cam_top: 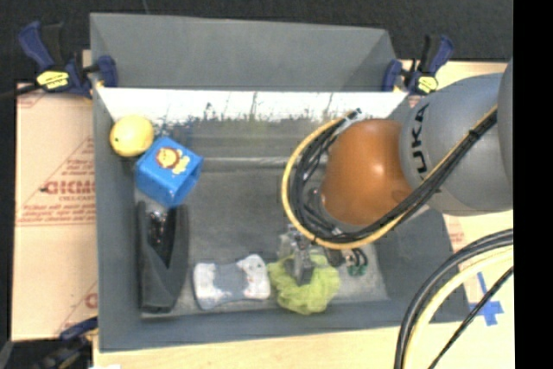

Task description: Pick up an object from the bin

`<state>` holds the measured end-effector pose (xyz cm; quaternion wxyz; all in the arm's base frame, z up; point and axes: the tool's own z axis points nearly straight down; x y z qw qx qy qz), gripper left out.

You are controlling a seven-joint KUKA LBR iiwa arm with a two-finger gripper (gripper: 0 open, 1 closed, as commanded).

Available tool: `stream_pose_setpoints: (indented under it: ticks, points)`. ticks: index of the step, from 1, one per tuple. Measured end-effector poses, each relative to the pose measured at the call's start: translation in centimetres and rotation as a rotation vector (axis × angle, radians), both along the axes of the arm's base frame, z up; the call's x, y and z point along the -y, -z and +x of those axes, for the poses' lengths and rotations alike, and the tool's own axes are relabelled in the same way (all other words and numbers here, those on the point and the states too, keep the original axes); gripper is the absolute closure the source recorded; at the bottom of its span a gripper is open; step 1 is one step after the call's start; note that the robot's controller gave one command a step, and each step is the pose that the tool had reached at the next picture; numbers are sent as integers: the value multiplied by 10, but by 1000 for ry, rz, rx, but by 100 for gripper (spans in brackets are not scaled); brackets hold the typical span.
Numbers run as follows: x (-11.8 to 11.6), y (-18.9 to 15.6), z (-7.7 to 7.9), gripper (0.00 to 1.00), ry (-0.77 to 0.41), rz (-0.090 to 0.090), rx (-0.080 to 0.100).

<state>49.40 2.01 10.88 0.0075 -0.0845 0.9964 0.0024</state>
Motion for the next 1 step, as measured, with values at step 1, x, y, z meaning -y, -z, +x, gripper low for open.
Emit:
stream_pose_setpoints:
  ticks: [1]
  points:
    - [5, -98, 17, 100, 47, 0, -2]
